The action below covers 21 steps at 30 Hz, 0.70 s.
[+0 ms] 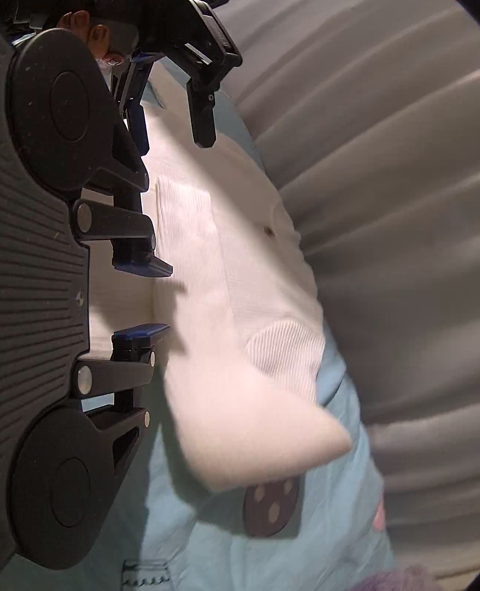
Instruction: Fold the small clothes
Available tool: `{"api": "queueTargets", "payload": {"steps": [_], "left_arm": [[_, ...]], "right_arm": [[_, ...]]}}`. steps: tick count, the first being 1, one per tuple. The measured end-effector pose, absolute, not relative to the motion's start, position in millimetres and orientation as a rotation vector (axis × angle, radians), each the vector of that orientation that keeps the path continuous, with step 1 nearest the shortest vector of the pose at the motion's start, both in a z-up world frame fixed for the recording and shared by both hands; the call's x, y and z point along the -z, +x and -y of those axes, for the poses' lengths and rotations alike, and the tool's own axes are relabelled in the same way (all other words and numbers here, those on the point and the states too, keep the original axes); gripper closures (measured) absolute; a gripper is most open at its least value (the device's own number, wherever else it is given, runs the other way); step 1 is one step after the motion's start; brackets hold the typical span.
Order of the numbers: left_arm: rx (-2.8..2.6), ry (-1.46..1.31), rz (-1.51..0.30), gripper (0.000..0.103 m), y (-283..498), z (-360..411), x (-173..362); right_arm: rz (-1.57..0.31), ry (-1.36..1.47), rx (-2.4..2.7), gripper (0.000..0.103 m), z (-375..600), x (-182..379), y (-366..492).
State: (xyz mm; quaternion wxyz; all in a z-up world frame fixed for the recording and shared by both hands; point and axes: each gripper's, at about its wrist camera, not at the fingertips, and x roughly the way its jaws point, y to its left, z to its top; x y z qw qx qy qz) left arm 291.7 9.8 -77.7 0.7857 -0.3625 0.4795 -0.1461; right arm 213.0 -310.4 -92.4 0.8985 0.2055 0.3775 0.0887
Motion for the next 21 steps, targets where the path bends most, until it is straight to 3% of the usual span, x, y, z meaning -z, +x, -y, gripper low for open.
{"api": "queueTargets", "payload": {"steps": [5,7,11,12,13,15,21], "left_arm": [[0.318,-0.744,-1.044,0.025,322.1,-3.6,87.0],[0.339,-0.715,-1.054,0.035,329.4,1.3,88.0],[0.352,-0.663,-1.047,0.063,334.9,10.2,93.3],[0.351,-0.661,-1.052,0.083,335.5,10.6,94.7],[0.349,-0.665,-1.065,0.092,337.6,10.8,96.9],[0.357,-0.670,-1.071,0.093,341.1,7.7,96.2],[0.286,-0.466,-0.847,0.094,336.8,-27.9,39.4]], "right_arm": [[-0.811,0.475,-0.119,0.076,320.0,102.4,207.4],[-0.813,0.505,-0.120,0.076,323.1,104.7,210.7],[-0.813,0.533,-0.117,0.076,323.1,102.0,207.2],[-0.813,0.536,-0.117,0.076,323.2,101.7,209.7],[-0.810,0.533,-0.116,0.076,323.3,101.0,212.2],[-0.808,0.520,-0.099,0.076,325.4,98.1,215.1],[-0.768,0.539,-0.074,0.075,344.6,84.6,221.0]]}}
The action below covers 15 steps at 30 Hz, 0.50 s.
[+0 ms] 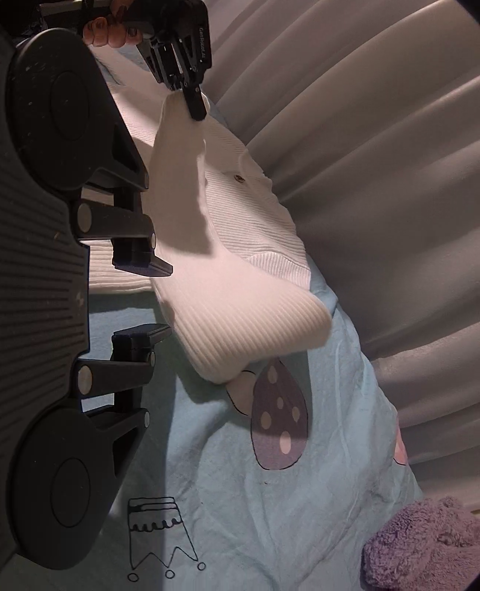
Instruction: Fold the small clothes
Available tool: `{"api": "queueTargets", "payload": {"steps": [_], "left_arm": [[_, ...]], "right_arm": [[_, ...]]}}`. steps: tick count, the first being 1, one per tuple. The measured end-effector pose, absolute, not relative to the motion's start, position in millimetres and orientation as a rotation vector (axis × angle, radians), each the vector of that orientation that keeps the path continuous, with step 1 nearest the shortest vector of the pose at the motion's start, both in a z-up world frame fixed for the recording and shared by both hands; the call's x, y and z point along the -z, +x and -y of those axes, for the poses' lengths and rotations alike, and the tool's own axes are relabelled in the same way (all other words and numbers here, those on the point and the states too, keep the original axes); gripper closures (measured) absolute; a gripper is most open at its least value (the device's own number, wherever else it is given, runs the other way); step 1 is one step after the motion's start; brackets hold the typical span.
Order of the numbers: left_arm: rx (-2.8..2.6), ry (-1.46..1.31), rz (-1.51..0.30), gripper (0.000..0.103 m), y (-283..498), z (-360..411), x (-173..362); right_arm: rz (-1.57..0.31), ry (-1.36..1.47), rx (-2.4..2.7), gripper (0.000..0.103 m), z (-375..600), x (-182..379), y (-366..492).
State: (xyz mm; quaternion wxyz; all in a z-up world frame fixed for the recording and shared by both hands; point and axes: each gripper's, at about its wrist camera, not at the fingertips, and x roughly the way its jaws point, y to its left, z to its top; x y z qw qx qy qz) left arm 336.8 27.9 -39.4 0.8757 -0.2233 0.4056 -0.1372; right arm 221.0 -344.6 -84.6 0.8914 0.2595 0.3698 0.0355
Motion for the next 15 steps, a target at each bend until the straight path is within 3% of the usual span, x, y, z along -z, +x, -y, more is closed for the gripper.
{"api": "queueTargets", "payload": {"steps": [3,11,15], "left_arm": [[0.129,-0.344,-0.809,0.094,339.2,-54.1,32.9],[0.091,-0.452,-0.833,0.094,337.1,-99.1,46.1],[0.062,-0.414,-0.781,0.094,339.3,-99.2,32.6]], "right_arm": [[-0.763,0.596,-0.079,0.075,353.8,83.5,229.6],[-0.809,0.810,-0.152,0.060,346.4,107.9,259.3],[-0.782,0.954,-0.065,0.059,352.4,122.4,272.6]]}}
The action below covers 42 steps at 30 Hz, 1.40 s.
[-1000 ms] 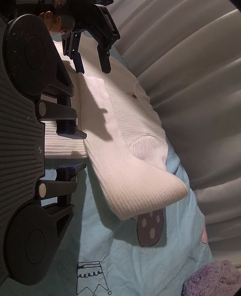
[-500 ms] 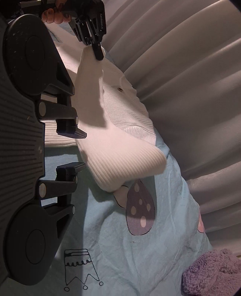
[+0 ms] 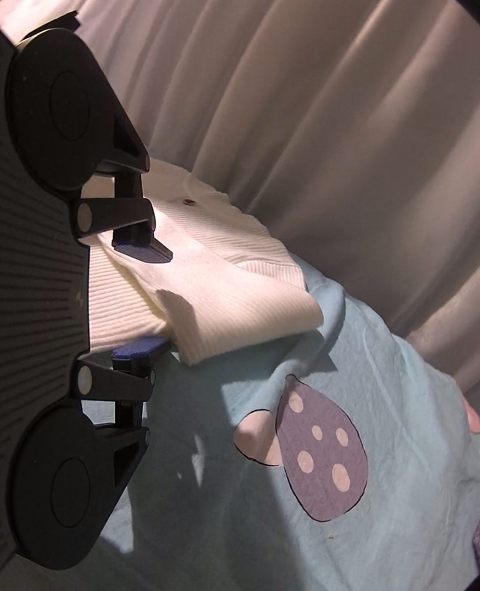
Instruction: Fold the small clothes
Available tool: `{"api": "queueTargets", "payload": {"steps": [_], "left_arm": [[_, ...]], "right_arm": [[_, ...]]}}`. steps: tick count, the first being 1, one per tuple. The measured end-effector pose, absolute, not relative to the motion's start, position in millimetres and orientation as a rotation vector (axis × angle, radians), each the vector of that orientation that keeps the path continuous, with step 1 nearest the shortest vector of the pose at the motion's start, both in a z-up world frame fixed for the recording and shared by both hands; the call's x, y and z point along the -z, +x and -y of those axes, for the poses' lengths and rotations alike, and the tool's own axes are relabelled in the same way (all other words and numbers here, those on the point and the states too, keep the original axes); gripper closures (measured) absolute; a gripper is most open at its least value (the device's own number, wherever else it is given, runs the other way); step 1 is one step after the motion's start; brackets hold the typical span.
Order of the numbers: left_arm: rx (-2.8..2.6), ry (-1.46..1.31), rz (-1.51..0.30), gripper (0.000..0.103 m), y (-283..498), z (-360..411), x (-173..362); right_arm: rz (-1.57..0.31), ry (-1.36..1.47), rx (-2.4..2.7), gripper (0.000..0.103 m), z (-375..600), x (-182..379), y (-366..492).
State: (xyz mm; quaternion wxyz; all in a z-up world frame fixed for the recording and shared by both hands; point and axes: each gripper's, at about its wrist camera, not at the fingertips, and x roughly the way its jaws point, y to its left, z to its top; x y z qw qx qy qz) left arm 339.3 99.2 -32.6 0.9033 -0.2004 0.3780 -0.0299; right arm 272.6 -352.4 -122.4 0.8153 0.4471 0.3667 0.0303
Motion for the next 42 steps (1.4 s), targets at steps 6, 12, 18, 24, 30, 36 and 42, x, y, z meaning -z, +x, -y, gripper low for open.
{"api": "queueTargets", "payload": {"steps": [6,12,18,24,30,36,42], "left_arm": [[-0.033,-0.292,-0.715,0.095,348.9,-92.6,21.0],[-0.034,-0.253,-0.747,0.095,355.3,-89.6,35.5],[-0.030,-0.265,-0.729,0.095,355.4,-94.6,39.8],[-0.023,-0.229,-0.645,0.096,353.8,-89.9,31.2],[-0.059,-0.205,-0.643,0.100,353.7,-92.6,40.6],[-0.031,-0.241,-0.737,0.074,344.7,-91.9,57.1],[0.065,-0.219,-0.777,0.050,336.0,-85.8,64.9]], "right_arm": [[-0.771,0.699,0.005,0.086,330.4,113.4,280.1],[-0.729,0.523,0.028,0.078,329.0,93.8,264.2],[-0.695,0.475,0.000,0.034,337.2,84.0,288.2],[-0.742,0.249,-0.004,0.091,297.1,95.3,327.5],[-0.655,0.270,0.122,0.094,308.9,91.8,319.3],[-0.679,0.221,0.104,0.090,304.7,95.0,319.1],[-0.679,0.290,0.058,0.073,310.8,90.9,310.2]]}}
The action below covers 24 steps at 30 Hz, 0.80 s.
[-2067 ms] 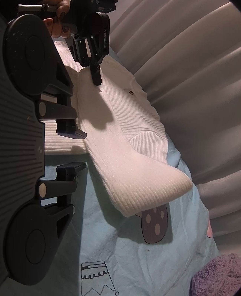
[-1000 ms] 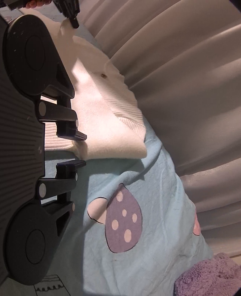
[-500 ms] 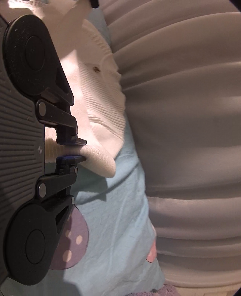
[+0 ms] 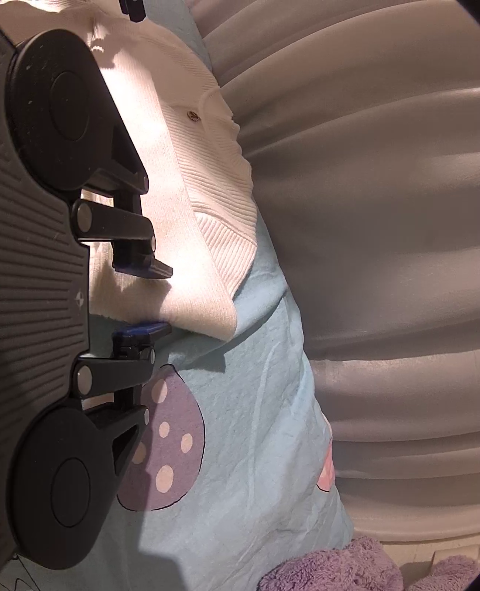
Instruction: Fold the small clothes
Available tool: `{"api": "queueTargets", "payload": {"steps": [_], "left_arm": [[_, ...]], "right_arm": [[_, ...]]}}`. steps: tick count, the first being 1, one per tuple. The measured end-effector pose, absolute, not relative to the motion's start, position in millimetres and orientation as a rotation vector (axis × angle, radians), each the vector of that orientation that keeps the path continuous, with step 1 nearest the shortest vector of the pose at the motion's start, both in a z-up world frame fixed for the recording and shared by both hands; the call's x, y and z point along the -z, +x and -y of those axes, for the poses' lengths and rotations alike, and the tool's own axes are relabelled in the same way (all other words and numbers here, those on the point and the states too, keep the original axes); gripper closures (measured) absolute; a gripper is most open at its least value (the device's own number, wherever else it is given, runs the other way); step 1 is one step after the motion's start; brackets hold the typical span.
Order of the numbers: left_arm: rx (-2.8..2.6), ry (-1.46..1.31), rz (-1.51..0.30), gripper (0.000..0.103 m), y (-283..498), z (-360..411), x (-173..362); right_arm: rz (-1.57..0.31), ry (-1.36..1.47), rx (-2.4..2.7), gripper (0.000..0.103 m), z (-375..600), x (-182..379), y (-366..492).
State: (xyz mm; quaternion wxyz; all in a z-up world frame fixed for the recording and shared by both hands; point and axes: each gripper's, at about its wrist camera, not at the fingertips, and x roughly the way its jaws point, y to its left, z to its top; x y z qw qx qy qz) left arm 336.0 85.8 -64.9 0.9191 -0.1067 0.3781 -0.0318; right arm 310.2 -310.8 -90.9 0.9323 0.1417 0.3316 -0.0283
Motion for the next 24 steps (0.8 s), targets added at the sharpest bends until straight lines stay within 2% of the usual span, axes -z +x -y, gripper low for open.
{"api": "queueTargets", "payload": {"steps": [4,7,8,9,10,11,13,14,20,24], "left_arm": [[0.034,-0.237,-0.796,0.057,337.3,-80.6,71.4],[0.030,-0.215,-0.788,0.073,335.7,-74.6,71.8],[0.020,-0.200,-0.788,0.092,336.5,-73.1,72.1],[0.023,-0.195,-0.790,0.095,336.3,-73.2,72.2],[0.028,-0.203,-0.781,0.096,337.0,-73.4,70.7],[0.033,-0.202,-0.764,0.097,336.5,-72.5,68.2],[0.027,-0.173,-0.712,0.097,335.4,-68.9,60.5],[0.021,-0.155,-0.681,0.097,335.6,-66.3,55.8],[-0.010,-0.067,-0.609,0.097,345.0,-52.9,53.8],[-0.031,-0.036,-0.699,0.095,353.5,-48.7,75.6]], "right_arm": [[-0.672,0.250,0.050,0.068,301.4,92.7,308.7],[-0.657,0.243,0.043,0.066,298.7,92.9,308.3],[-0.661,0.243,0.046,0.066,298.1,93.3,309.3],[-0.668,0.241,0.046,0.066,296.8,93.4,310.0],[-0.674,0.232,0.053,0.069,295.4,94.1,311.3],[-0.682,0.211,0.065,0.078,293.0,95.0,312.8],[-0.662,0.156,0.076,0.089,288.0,95.1,312.8],[-0.651,0.138,0.075,0.092,286.5,94.5,312.2],[-0.646,0.078,0.166,0.093,284.5,100.8,310.6],[-0.655,-0.008,0.168,0.092,275.5,98.8,313.9]]}}
